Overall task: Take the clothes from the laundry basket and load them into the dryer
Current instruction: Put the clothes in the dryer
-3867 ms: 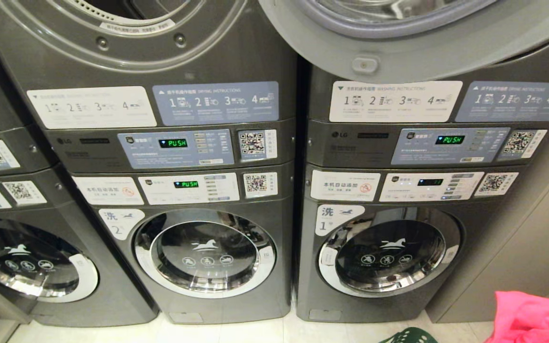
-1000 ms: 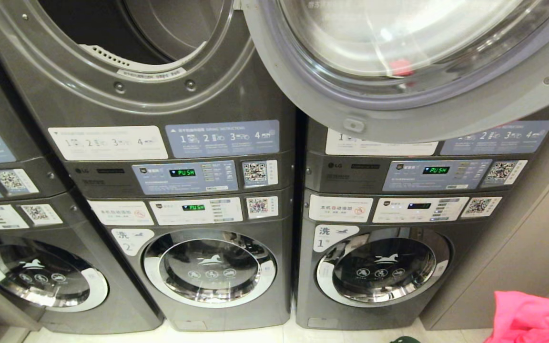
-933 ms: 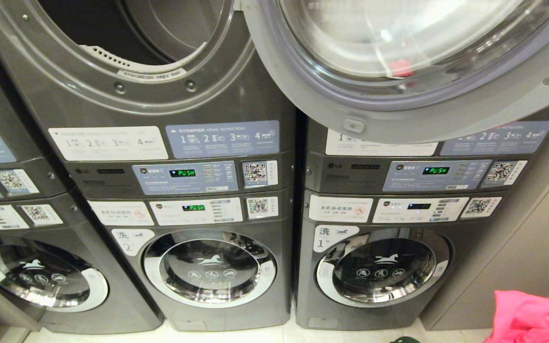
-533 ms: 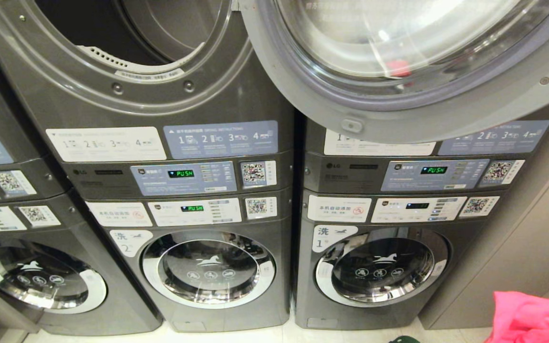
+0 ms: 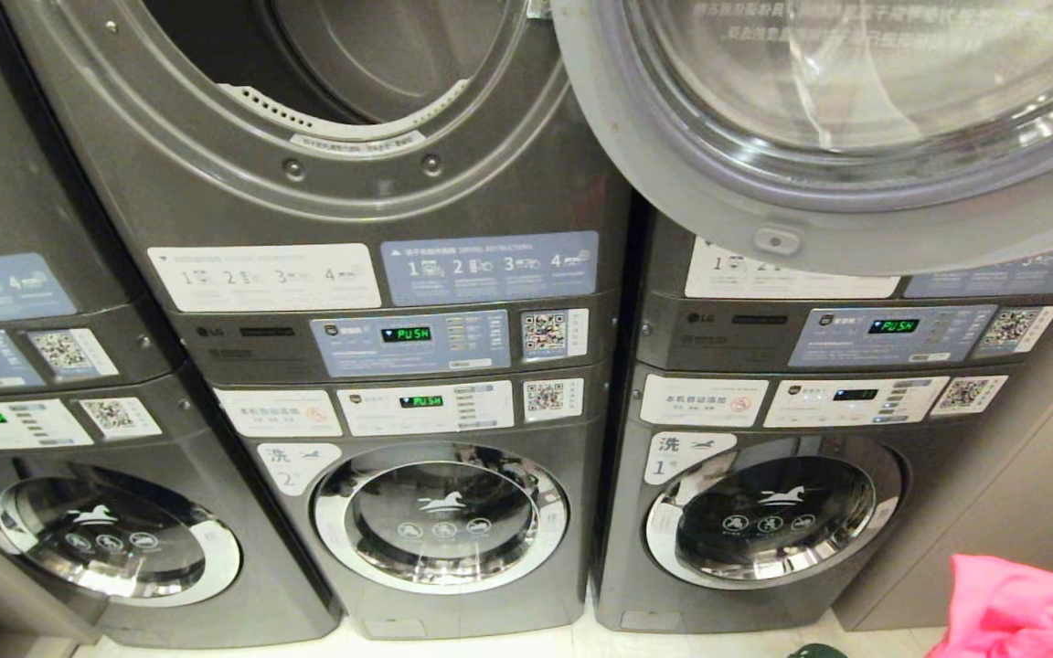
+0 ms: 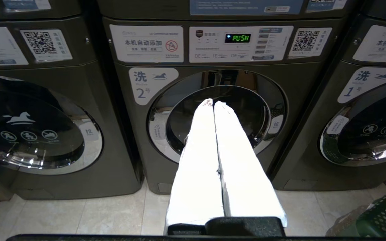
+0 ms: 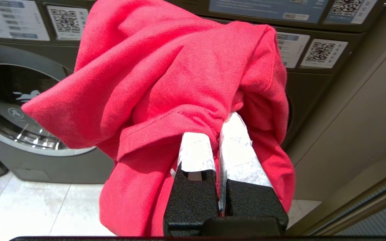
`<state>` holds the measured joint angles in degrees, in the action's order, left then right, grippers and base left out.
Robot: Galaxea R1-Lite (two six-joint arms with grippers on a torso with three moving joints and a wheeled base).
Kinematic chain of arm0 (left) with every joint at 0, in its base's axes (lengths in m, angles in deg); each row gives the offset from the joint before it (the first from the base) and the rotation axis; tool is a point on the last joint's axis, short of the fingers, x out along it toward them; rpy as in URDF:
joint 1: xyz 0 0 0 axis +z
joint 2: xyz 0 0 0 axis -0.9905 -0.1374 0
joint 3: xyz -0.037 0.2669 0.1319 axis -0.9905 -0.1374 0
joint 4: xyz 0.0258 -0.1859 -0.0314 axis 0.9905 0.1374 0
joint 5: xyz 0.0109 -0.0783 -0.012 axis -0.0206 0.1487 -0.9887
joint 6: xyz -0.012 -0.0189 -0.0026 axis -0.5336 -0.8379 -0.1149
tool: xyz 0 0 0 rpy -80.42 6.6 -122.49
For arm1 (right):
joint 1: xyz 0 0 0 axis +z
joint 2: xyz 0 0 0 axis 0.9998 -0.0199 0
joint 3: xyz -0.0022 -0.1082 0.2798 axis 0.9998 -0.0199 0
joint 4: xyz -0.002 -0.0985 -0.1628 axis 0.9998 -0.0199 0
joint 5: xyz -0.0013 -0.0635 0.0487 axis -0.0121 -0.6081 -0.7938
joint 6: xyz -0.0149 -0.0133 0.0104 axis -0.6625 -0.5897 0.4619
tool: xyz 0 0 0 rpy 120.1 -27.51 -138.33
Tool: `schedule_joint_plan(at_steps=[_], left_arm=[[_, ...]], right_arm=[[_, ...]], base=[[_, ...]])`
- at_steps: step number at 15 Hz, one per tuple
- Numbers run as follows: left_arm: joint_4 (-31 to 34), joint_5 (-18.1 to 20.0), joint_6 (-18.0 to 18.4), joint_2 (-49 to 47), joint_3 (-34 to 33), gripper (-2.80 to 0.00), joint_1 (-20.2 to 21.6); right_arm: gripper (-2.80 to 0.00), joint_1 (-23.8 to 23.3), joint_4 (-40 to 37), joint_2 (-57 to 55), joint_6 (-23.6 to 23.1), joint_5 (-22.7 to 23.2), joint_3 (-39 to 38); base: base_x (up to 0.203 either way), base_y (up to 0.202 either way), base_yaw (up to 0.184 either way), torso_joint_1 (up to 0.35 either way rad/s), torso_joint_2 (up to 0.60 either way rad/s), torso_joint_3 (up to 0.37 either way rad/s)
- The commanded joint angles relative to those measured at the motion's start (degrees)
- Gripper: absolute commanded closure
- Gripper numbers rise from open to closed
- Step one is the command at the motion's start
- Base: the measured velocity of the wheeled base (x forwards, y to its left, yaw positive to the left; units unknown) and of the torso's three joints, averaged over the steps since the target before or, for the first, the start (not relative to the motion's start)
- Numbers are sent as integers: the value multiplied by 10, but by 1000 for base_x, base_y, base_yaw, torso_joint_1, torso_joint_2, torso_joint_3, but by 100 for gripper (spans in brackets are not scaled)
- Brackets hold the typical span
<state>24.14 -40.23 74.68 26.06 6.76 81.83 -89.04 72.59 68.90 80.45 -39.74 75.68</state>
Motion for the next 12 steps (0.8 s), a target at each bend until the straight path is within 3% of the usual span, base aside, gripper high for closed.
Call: schedule_joint_plan(at_steps=[1,12], left_arm=[[0,0,0,0,0,0,0],[0,0,0,0,0,0,0]], right_arm=[[0,0,0,0,0,1,0],[0,0,0,0,-1,1,0]], base=[[0,190,-2,2,2,2],[0,196,-2,1,2,2]])
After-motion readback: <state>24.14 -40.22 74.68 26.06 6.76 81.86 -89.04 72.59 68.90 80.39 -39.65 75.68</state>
